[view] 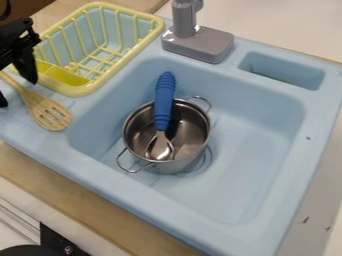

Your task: Moved the wooden spatula to the left lower side

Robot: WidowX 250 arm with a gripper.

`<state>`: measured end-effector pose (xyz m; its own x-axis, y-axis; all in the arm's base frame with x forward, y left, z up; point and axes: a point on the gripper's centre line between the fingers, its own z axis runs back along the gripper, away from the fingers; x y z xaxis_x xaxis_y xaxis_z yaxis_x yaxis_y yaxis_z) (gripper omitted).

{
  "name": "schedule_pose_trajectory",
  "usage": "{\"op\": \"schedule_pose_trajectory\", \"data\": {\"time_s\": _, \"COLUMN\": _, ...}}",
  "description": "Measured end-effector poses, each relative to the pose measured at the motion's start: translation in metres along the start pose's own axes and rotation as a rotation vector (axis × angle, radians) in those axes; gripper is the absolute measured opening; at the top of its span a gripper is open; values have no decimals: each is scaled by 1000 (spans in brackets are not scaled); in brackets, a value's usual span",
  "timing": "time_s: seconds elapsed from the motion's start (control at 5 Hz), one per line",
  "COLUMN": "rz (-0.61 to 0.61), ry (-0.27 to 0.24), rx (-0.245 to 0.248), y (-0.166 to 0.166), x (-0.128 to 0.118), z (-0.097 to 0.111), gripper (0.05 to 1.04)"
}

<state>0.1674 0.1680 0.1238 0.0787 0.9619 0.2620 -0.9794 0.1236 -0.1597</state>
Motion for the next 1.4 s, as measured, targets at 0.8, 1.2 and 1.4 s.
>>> {"op": "schedule_pose_trajectory", "data": {"time_s": 0.8, "rz": -346, "ry": -2, "rx": 19, "y": -25, "x": 16, "z": 40, "gripper": 999}}
{"op": "schedule_pose_trajectory", "data": {"time_s": 1.2, "rz": -818, "ry": 117, "rx": -84, "y": -60, "x": -14, "z": 39, "gripper": 999}}
{"op": "schedule_pose_trajectory", "data": {"time_s": 1.4, "rz": -1052, "ry": 178, "rx": -176, "y": -74, "x": -37, "z": 45, "gripper": 999}}
